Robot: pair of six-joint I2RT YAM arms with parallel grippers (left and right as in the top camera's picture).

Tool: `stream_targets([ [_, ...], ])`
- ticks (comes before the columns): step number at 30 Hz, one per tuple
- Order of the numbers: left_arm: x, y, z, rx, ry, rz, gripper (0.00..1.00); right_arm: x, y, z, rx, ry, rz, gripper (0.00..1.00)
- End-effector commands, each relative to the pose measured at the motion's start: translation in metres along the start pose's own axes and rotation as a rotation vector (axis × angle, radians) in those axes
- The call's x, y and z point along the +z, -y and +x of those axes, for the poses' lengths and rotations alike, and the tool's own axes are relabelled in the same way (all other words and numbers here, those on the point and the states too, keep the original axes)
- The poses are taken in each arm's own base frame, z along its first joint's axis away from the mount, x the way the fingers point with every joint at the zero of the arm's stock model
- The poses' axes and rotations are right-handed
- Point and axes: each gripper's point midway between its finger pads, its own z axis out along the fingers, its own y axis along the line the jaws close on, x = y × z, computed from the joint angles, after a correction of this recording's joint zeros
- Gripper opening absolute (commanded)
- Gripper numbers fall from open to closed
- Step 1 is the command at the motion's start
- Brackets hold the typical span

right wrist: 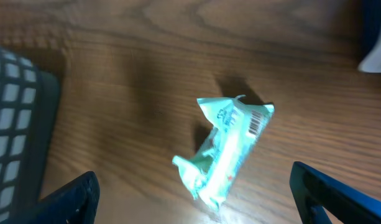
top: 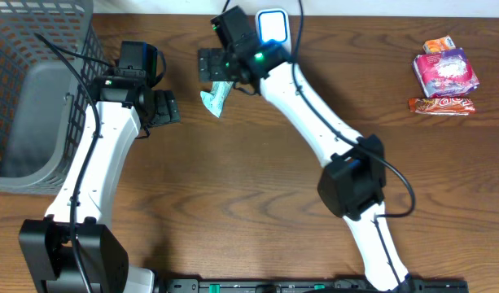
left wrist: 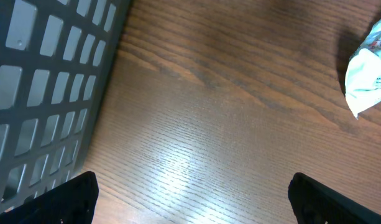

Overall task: Scan the item barcode
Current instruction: 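Move the right gripper left and grasp the mint-green packet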

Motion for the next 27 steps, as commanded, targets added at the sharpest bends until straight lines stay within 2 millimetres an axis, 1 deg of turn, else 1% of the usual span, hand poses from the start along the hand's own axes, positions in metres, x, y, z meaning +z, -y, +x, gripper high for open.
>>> stream_targets([
  [1,0.002,-0.004,-0.001,0.006,-0.002,-0.022,0.98,0.039,0.007,0.024,0.022,-0.026,0.051,0.94],
  [2,0.002,-0.004,-0.001,0.006,-0.002,-0.022,0.98,0.046,0.006,0.027,0.019,-0.027,0.050,0.94],
  [3,0.002,-0.004,-0.001,0.005,-0.001,-0.022,0.98,0.059,0.005,0.034,0.012,-0.029,0.049,0.94],
  [5,0.002,-0.004,-0.001,0.006,-0.002,-0.022,0.98,0.074,0.006,0.041,0.003,-0.031,0.053,0.93],
  [7,0.002,-0.004,-0.001,0.006,-0.002,-0.022,0.98,0.087,0.010,0.050,-0.001,-0.037,0.071,0.92],
  [8,0.002,-0.004,-0.001,0.006,-0.001,-0.022,0.98,0.097,0.018,0.056,-0.007,-0.040,0.104,0.90],
  [10,0.002,-0.004,-0.001,0.006,-0.002,-0.022,0.98,0.102,0.025,0.062,-0.009,-0.047,0.133,0.87],
  [12,0.002,-0.004,-0.001,0.006,-0.002,-0.022,0.98,0.103,0.029,0.064,-0.011,-0.051,0.154,0.81],
  [14,0.002,-0.004,-0.001,0.006,-0.002,-0.022,0.98,0.102,0.035,0.065,-0.013,-0.050,0.181,0.70],
  [19,0.002,-0.004,-0.001,0.006,-0.002,-0.022,0.98,0.100,0.037,0.066,-0.015,-0.055,0.196,0.40],
  [21,0.002,-0.004,-0.001,0.006,-0.002,-0.022,0.98,0.096,0.038,0.067,-0.014,-0.065,0.203,0.34],
  [24,0.002,-0.004,-0.001,0.006,-0.002,-0.022,0.98,0.083,0.039,0.065,-0.011,-0.084,0.214,0.23],
  [27,0.002,-0.004,-0.001,0.006,-0.002,-0.022,0.98,0.067,0.032,0.066,-0.007,-0.118,0.190,0.22],
])
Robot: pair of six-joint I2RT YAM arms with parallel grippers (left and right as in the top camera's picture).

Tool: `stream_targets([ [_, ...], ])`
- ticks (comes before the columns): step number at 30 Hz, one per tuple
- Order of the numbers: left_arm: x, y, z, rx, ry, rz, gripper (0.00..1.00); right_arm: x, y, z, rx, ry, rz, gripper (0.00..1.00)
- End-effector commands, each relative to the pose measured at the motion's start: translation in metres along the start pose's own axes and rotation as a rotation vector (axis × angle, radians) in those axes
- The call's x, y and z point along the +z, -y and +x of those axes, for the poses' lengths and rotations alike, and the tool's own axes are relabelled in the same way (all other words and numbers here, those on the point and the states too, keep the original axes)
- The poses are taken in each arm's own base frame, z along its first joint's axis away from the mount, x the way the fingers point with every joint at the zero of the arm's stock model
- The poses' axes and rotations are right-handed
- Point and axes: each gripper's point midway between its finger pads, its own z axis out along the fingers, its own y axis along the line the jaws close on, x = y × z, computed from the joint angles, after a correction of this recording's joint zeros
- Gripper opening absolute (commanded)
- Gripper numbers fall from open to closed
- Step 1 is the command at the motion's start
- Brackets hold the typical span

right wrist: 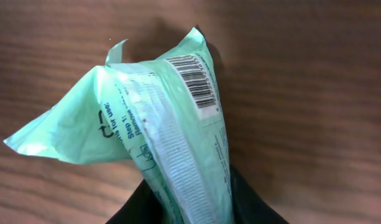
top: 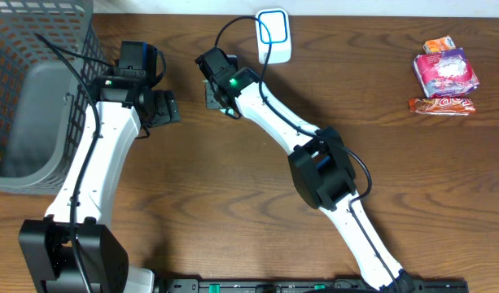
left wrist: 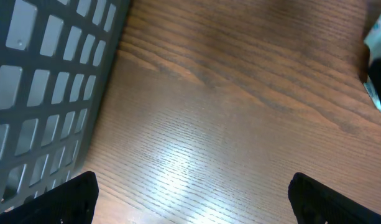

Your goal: Scan the item barcode

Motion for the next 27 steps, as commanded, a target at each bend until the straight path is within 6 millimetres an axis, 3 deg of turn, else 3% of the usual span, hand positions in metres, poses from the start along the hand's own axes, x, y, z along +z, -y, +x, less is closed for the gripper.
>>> stream_targets([
  [1,0.002,-0.004,-0.001,0.006,-0.001,-0.022,0.98,-0.036,-0.013,-0.007,-0.004,-0.005,-0.052,0.23],
  [7,0.002,-0.004,-0.001,0.006,-0.001,-0.022,0.98,-0.070,-0.014,0.011,-0.016,-0.205,-0.235,0.19],
  [13,0.002,-0.004,-0.001,0.006,-0.001,-0.022,0.98,-0.086,0.009,0.045,0.002,-0.487,-0.429,0.02],
  [17,0.002,-0.004,-0.001,0.005,-0.001,-0.022,0.98,-0.092,0.028,0.053,0.035,-0.575,-0.486,0.05],
  [24,0.002,-0.004,-0.001,0.005,-0.001,-0.022,0.98,-0.117,0.024,0.052,0.154,-0.680,-0.857,0.07],
  [27,0.002,-0.004,-0.001,0.006,-0.001,-0.022,0.98,-0.112,0.036,0.055,0.219,-0.705,-0.892,0.09],
])
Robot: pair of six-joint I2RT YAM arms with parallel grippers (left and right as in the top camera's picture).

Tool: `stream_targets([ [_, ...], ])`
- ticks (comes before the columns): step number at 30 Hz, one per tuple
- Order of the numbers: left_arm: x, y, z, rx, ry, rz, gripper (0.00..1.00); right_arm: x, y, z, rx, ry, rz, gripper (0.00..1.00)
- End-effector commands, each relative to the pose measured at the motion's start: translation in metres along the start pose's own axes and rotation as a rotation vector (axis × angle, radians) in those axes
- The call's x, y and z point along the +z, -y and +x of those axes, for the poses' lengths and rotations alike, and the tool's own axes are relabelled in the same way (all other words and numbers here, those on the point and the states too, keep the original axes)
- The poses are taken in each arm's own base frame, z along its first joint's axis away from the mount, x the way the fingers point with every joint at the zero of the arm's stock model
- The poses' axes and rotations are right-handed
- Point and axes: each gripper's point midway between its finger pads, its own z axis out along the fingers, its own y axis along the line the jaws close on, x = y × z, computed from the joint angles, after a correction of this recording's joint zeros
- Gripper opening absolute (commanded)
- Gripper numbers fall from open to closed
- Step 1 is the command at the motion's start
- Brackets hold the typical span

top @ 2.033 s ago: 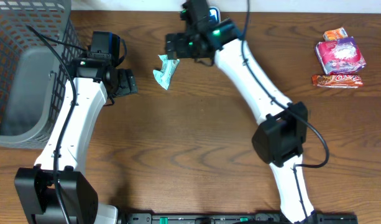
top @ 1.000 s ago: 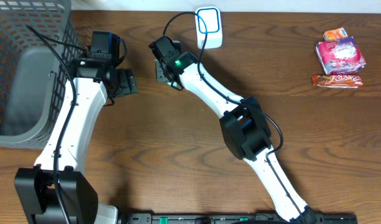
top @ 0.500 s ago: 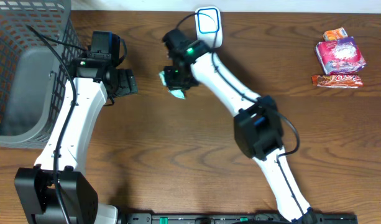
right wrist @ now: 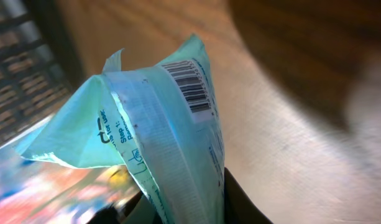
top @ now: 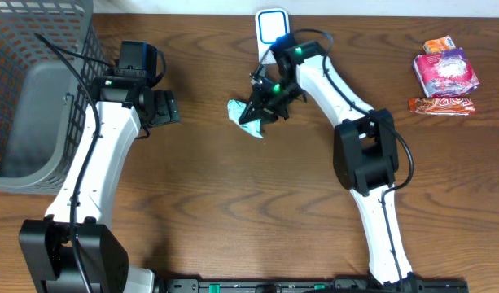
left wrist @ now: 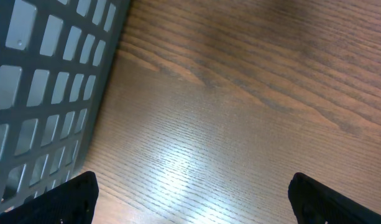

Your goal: Scan the item barcode

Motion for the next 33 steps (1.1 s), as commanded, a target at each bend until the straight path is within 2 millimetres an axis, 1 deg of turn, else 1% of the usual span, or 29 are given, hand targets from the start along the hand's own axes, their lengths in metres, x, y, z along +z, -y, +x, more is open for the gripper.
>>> stream_targets([
  [1,0.002,-0.004,-0.001,0.005,-0.001,-0.022,0.98,-0.011,-0.013,0.008,0.004,-0.037,-0.199,0.13],
  [4,0.002,-0.004,-0.001,0.006,-0.001,-0.022,0.98,-0.011,0.008,0.009,0.058,-0.040,-0.199,0.16],
  [6,0.002,-0.004,-0.001,0.006,-0.001,-0.022,0.98,-0.013,0.026,0.008,0.089,-0.029,-0.165,0.19],
  [7,0.002,-0.004,-0.001,0.005,-0.001,-0.022,0.98,-0.015,0.038,0.007,0.107,-0.017,-0.122,0.22],
  [8,0.002,-0.004,-0.001,0.005,-0.001,-0.022,0.98,-0.022,0.065,0.005,0.171,0.007,0.001,0.25],
  [9,0.002,-0.004,-0.001,0.006,-0.001,-0.022,0.98,-0.025,0.077,0.004,0.200,0.021,0.060,0.27],
  [10,0.002,-0.004,-0.001,0.006,-0.001,-0.022,0.98,-0.034,0.096,0.003,0.239,0.046,0.159,0.33],
  [11,0.002,-0.004,-0.001,0.006,-0.001,-0.022,0.98,-0.040,0.105,0.002,0.253,0.061,0.210,0.40],
  [13,0.002,-0.004,-0.001,0.006,-0.001,-0.022,0.98,-0.053,0.119,0.002,0.266,0.086,0.286,0.57],
  [14,0.002,-0.004,-0.001,0.006,-0.001,-0.022,0.98,-0.063,0.123,0.003,0.274,0.098,0.320,0.62],
  [15,0.002,-0.004,-0.001,0.006,-0.001,-0.022,0.98,-0.069,0.125,0.003,0.279,0.108,0.342,0.64],
  [18,0.002,-0.004,-0.001,0.005,-0.001,-0.022,0.97,-0.095,0.127,0.003,0.283,0.146,0.418,0.65],
  [21,0.002,-0.004,-0.001,0.006,-0.001,-0.022,0.98,-0.117,0.119,0.003,0.261,0.190,0.488,0.65],
  [24,0.002,-0.004,-0.001,0.006,-0.001,-0.022,0.98,-0.131,0.107,0.003,0.220,0.226,0.545,0.65],
  [28,0.002,-0.004,-0.001,0.005,-0.001,-0.022,0.98,-0.137,0.094,0.005,0.160,0.253,0.613,0.64],
  [33,0.002,-0.004,-0.001,0.005,-0.001,-0.022,0.98,-0.129,0.090,0.007,0.099,0.256,0.752,0.62],
])
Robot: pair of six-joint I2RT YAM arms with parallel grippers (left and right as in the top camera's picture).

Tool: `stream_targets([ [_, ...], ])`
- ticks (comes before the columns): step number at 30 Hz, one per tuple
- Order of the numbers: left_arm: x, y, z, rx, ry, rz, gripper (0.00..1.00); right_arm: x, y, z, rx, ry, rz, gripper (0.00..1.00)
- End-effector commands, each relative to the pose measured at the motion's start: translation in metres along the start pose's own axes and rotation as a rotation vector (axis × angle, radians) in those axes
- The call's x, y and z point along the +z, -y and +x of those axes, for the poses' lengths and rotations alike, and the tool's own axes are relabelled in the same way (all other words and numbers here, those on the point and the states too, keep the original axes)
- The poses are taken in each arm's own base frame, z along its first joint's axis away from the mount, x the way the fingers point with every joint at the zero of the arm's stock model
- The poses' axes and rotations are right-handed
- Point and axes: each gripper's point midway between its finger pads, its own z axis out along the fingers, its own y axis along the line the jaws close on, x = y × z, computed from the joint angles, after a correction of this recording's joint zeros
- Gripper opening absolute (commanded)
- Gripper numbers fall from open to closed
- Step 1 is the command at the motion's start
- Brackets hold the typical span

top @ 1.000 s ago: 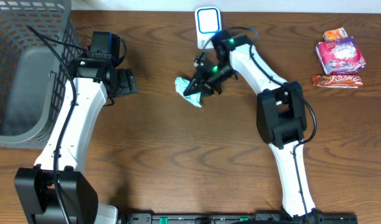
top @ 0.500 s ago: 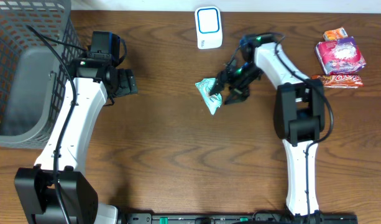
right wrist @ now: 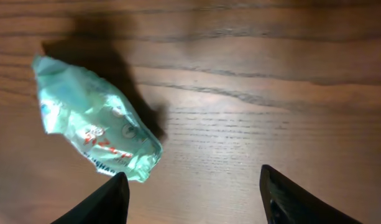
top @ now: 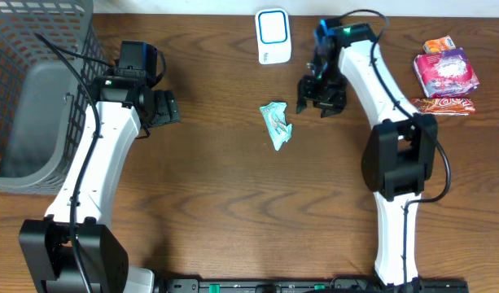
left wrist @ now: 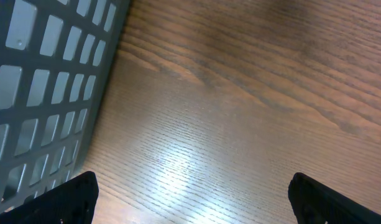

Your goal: Scan the item barcode

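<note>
A crumpled light-green packet (top: 276, 125) lies on the wooden table, below the white scanner (top: 273, 35) at the back edge. In the right wrist view the packet (right wrist: 94, 127) lies to the upper left of the fingers, and no barcode shows on it. My right gripper (top: 317, 102) hangs just right of the packet, open and holding nothing (right wrist: 196, 199). My left gripper (top: 159, 108) stays beside the basket, open over bare wood (left wrist: 193, 199).
A grey mesh basket (top: 21, 98) fills the left side, and its wall (left wrist: 41, 81) is close to the left fingers. Several snack packs (top: 446, 72) lie at the far right, with an orange bar (top: 441, 105) below them.
The right gripper has let go of the green packet. The packet now lies on the table a little right of where it was held, and the open gripper stands further right. The left arm is unchanged.
The right gripper was open above the packet lying left of the scanner. Then it was shut on the packet. Then it held it up in front of the scanner, barcode showing. Now the packet lies loose below the scanner and the gripper is open.
</note>
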Motion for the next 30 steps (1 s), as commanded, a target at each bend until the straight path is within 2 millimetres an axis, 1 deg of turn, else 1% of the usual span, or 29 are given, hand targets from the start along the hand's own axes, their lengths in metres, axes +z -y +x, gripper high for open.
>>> stream_targets([
  [1,0.002,-0.004,-0.001,0.006,-0.001,-0.022,0.98,-0.006,-0.008,0.001,-0.075,0.057,0.115,0.60],
  [2,0.002,-0.004,-0.001,0.006,-0.001,-0.022,0.98,-0.005,-0.013,0.002,-0.097,0.059,0.115,0.58],
  [4,0.002,-0.004,-0.001,0.005,-0.001,-0.022,0.98,-0.001,-0.032,0.004,-0.170,0.076,0.111,0.58],
  [8,0.002,-0.004,-0.001,0.006,-0.001,-0.022,0.98,0.005,-0.058,0.006,-0.289,0.104,0.104,0.58],
  [12,0.002,-0.004,-0.001,0.006,-0.001,-0.022,0.98,0.009,-0.068,0.005,-0.347,0.139,0.160,0.60],
  [17,0.002,-0.004,-0.001,0.006,-0.001,-0.022,0.98,0.018,-0.082,0.010,-0.395,0.160,0.202,0.59],
  [23,0.002,-0.004,-0.001,0.006,-0.001,-0.022,0.98,0.030,-0.081,0.013,-0.434,0.187,0.302,0.58],
  [26,0.002,-0.004,-0.001,0.006,-0.001,-0.022,0.98,0.049,-0.084,0.017,-0.454,0.186,0.311,0.57],
  [30,0.002,-0.004,-0.001,0.006,-0.001,-0.022,0.98,0.063,-0.070,0.016,-0.464,0.204,0.396,0.55],
])
